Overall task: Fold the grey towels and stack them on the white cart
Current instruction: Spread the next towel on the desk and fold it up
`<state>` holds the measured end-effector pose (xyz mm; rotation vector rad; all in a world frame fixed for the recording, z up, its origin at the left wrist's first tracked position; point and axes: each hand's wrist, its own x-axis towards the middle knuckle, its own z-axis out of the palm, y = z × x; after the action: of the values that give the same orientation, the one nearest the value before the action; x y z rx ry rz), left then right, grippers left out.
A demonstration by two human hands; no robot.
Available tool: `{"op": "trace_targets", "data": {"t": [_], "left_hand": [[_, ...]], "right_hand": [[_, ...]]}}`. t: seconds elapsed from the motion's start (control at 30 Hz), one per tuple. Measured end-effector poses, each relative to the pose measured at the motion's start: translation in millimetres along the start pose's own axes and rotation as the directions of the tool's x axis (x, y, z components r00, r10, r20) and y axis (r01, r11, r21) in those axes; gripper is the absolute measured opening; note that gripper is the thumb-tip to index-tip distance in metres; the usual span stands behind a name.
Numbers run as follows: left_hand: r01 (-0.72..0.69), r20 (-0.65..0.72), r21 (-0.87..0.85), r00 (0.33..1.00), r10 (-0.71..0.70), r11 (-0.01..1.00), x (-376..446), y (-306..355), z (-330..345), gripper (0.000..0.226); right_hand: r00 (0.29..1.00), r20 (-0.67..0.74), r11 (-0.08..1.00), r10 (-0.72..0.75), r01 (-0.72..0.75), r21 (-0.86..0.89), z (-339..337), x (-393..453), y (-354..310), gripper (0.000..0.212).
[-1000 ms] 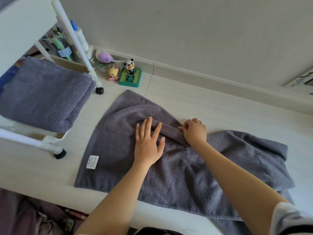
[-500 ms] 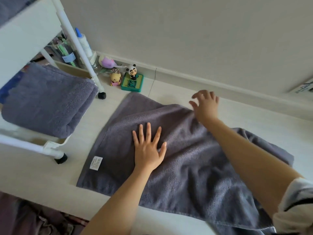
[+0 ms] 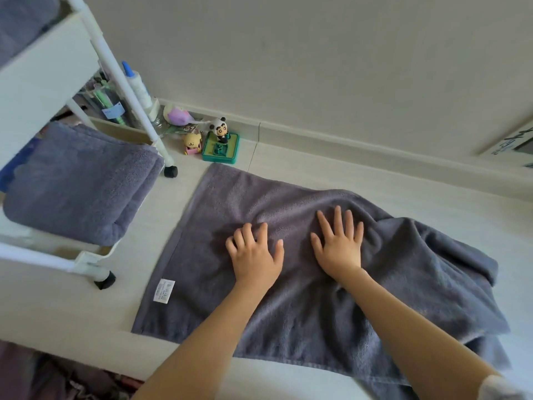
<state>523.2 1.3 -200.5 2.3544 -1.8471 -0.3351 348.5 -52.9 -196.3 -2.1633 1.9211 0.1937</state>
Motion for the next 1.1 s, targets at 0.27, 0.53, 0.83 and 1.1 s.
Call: {"op": "trace_targets", "data": {"t": [0.27, 0.53, 0.83, 1.1], "left_hand": [[0.085, 0.125, 0.165, 0.987, -0.106, 0.983, 34.9, -52.0, -6.1, 0.072], [-0.224, 0.039, 0.037, 0.974, 0.223, 0.974, -13.6, -13.4, -1.3, 0.069], [-0.278, 0.148, 0.123, 0.954, 0.260, 0.953, -49.6, -18.9, 10.5, 0.066], [-0.361, 0.178, 0.021, 0.919, 0.352, 0.932, -78.0, 17.6, 3.7, 0.073]], "right_hand": [[1.000, -0.020, 0.999, -0.004, 0.003, -0.033, 19.5, -33.0, 2.2, 0.070], [0.992, -0.104, 0.997, -0.078, 0.076, -0.024, 19.1, -75.9, -8.0, 0.063], [0.994, -0.079, 0.997, 0.072, -0.074, -0.023, 31.6, -123.0, 28.3, 0.058], [0.891, -0.280, 0.924, 0.356, -0.290, 0.250, 7.7, -165.5, 76.2, 0.052]]}}
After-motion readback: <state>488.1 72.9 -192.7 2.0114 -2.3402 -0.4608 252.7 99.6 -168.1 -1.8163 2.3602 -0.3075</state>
